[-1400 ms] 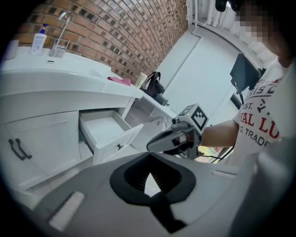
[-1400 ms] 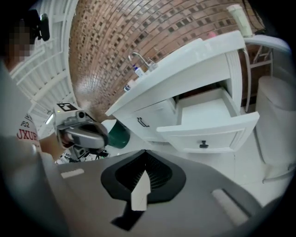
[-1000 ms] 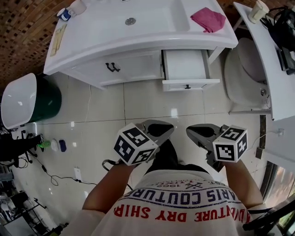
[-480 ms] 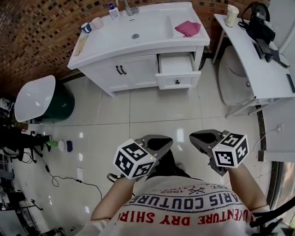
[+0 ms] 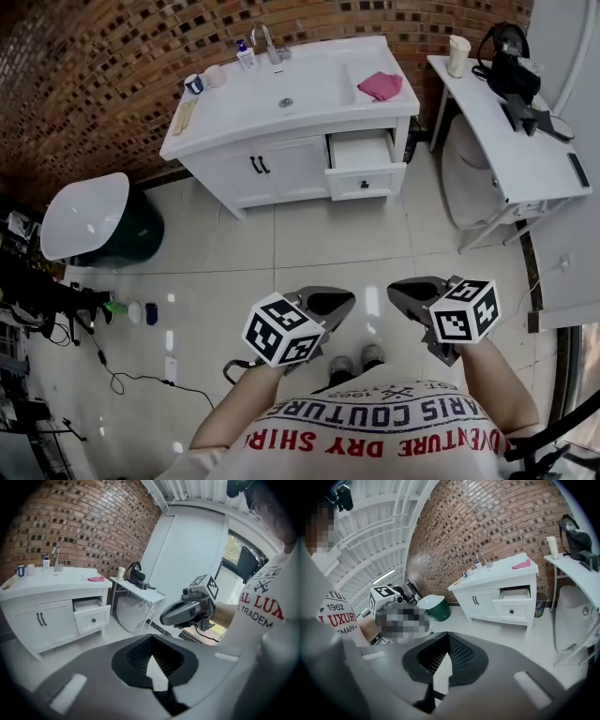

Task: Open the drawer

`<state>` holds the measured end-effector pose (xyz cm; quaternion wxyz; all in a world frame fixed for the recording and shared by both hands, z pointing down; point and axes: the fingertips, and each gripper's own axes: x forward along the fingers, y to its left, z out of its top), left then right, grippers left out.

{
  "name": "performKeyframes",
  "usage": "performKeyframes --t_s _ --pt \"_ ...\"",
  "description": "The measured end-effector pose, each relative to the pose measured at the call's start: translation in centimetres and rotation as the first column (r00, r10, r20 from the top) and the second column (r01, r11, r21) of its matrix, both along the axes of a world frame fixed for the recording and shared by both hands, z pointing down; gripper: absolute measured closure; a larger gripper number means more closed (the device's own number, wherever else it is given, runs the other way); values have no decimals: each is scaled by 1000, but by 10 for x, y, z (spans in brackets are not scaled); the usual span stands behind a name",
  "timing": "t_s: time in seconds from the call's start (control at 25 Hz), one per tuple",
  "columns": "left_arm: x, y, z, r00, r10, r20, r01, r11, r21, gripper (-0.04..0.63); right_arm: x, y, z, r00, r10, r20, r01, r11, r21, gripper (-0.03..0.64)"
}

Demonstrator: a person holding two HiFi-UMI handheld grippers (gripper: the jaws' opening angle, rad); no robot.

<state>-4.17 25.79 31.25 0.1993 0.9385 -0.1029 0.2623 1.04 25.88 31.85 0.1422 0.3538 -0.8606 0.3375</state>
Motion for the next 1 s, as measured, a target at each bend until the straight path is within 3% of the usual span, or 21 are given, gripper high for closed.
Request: performKeyframes --t_s 0.36,1.0 --pt "-51 0 -18 999 -19 -26 21 998 52 612 -49 5 -21 999 -7 -45 9 999 50 609" --pt "-86 -2 -31 998 -51 -46 55 995 83 612 -66 0 -39 999 18 -49 -14 997 81 611"
